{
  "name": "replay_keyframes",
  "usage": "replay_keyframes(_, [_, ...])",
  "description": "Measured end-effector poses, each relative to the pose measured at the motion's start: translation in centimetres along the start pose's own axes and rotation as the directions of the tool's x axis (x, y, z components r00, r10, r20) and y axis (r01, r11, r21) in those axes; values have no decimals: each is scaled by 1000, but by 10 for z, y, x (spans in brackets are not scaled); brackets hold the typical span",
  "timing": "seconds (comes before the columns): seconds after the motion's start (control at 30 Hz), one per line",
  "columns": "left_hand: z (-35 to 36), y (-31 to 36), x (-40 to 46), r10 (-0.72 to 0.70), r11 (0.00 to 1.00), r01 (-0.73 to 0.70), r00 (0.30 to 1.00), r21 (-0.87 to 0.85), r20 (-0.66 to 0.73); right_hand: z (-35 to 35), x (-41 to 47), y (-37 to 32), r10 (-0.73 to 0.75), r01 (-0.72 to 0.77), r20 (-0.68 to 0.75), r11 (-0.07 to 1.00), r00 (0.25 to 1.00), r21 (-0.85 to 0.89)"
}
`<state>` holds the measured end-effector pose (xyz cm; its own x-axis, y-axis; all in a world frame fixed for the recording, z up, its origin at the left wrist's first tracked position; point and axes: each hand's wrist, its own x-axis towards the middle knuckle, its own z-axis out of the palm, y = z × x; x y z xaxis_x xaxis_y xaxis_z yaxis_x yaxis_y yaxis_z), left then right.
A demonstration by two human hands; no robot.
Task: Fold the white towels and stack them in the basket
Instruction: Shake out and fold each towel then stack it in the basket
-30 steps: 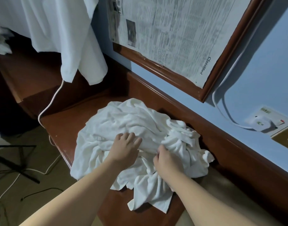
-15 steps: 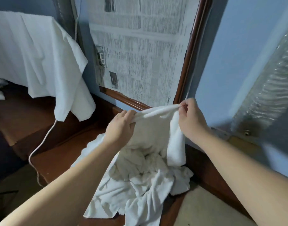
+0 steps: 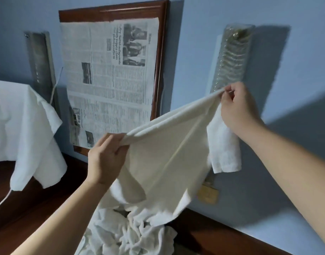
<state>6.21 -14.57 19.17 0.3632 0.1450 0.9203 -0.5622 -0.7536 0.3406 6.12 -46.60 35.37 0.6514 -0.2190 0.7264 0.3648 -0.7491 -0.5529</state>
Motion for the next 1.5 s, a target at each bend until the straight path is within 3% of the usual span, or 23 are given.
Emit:
replay_keyframes(0.13, [-12, 94, 60, -210, 972, 226, 960, -68, 184, -87, 6, -2, -87, 86, -21, 995, 996, -43])
replay_keyframes(0.2, [-15, 139, 88, -234, 966, 254, 944, -56, 232, -133, 7, 0, -144, 142, -7, 985, 990, -99])
replay_keyframes(0.4, [-34, 254, 136, -129, 989, 139, 975, -45, 181, -266, -8, 19, -82, 105, 106, 967, 991, -232])
replay_keyframes(0.6, [-49, 390, 143, 51, 992, -42, 996, -122, 69, -377, -39, 32, -3, 24, 59, 935, 998, -353])
replay_keyframes(0.67, [-49, 437, 143, 95, 987, -82, 991, -135, 93, -394, -53, 35, 48, -3, 167, 965, 985, -264])
replay_keyframes(0.73, [-47, 485, 136, 160, 981, -141, 976, -135, 147, -408, -79, 25, 39, -61, 434, 997, 900, 36])
replay_keyframes(0.8, [-46, 522, 122, 236, 968, -211, 952, -137, 197, -414, -104, 13, -55, -118, 580, 960, 813, 256])
replay_keyframes(0.87, [-45, 550, 105, 261, 965, -240, 930, -109, 259, -411, -121, 8, -121, -47, 510, 951, 852, 304])
replay_keyframes(0.97, [-44, 567, 76, 239, 969, -207, 925, -136, 294, -417, -142, 13, -12, -67, 287, 962, 958, 264])
replay_keyframes(1.1, [-40, 543, 6, 30, 971, 64, 923, -231, 383, -434, -165, 31, 175, -204, 251, 974, 952, 94])
replay_keyframes(1.17, [-40, 531, -52, -54, 925, 236, 857, -297, 513, -436, -175, 40, 269, -278, 202, 960, 942, 18])
replay_keyframes(1.27, [-45, 515, -147, -63, 835, 438, 678, -333, 732, -448, -191, 40, 361, -375, 173, 925, 917, 59])
replay_keyframes(1.37, [-31, 491, -221, -62, 855, 479, 476, -199, 877, -471, -196, 40, 443, -447, 58, 885, 894, 134])
replay_keyframes(1.43, [-18, 478, -254, -81, 853, 504, 389, -139, 918, -489, -202, 37, 491, -487, 20, 856, 871, 175])
replay_keyframes(1.5, [-8, 471, -270, -119, 796, 591, 367, -132, 923, -506, -211, 38, 531, -522, -22, 838, 847, 159])
